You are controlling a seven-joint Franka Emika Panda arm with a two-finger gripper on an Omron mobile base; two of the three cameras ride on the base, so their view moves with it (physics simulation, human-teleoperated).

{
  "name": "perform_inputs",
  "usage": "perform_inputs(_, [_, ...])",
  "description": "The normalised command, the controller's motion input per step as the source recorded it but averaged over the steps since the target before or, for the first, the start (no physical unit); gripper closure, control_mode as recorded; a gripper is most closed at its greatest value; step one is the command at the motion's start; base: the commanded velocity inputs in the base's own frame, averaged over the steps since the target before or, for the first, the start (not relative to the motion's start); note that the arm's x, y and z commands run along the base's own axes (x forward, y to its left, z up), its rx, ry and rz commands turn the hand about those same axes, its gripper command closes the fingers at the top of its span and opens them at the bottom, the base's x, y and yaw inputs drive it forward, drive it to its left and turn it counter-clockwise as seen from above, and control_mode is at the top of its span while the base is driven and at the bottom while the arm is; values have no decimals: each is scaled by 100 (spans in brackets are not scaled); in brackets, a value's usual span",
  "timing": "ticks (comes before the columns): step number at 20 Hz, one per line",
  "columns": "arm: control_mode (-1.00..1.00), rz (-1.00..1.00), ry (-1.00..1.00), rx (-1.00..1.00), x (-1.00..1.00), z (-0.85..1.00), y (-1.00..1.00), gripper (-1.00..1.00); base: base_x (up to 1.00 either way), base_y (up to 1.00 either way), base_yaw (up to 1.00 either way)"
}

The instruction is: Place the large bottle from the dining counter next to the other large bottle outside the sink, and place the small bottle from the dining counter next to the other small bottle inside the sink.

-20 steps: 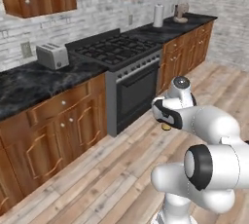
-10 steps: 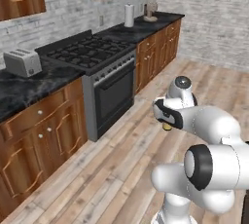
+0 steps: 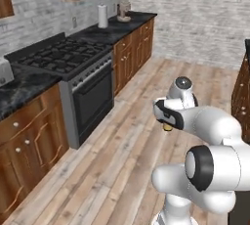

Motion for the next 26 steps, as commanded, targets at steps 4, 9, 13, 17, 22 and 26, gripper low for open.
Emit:
perform_inputs(4, [100,0,0,0,0,0,0,100,63,0,-38])
perform_inputs(9, [100,0,0,0,0,0,0,100,74,0,-42])
perform_inputs(13, [100,0,0,0,0,0,0,100,78,0,-44])
perform_inputs(17, [100,0,0,0,0,0,0,100,74,0,-47])
perform_inputs(22, [100,0,0,0,0,0,0,100,67,17,-45])
perform_inputs(26, [100,0,0,0,0,0,0,100,42,51,-41])
